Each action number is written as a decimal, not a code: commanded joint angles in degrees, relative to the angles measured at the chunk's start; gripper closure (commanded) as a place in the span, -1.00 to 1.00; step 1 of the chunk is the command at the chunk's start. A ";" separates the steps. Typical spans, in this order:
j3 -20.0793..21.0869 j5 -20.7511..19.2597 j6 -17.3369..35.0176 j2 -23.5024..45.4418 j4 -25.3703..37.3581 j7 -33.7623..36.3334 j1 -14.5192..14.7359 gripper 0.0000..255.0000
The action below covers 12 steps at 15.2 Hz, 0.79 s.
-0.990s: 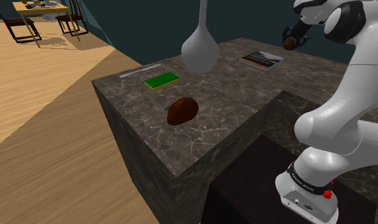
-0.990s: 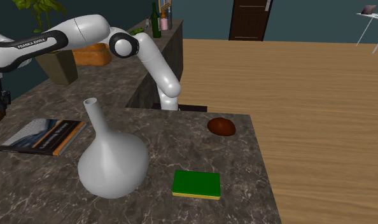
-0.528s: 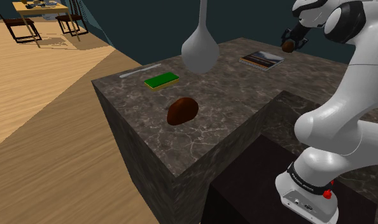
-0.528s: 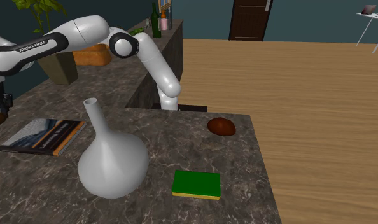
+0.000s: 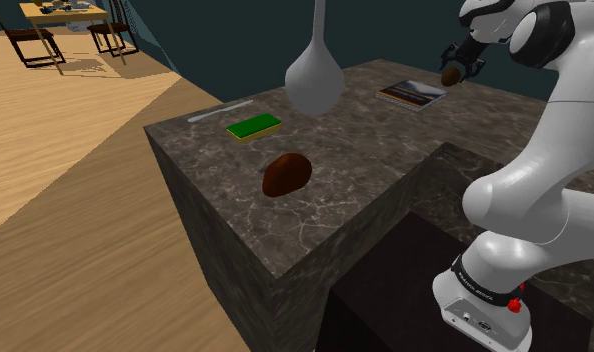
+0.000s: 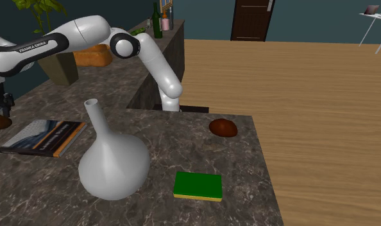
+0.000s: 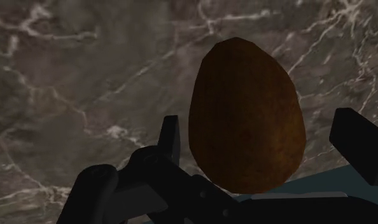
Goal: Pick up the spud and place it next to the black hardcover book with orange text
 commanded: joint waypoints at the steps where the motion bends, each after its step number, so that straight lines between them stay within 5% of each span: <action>1: -0.07 0.00 -1.31 -0.98 0.30 0.01 -0.20 -1.00; 4: -0.26 0.00 -5.16 -3.38 1.68 0.07 -0.76 -1.00; 12: -0.26 0.00 -5.16 -3.38 1.68 0.07 -0.76 -1.00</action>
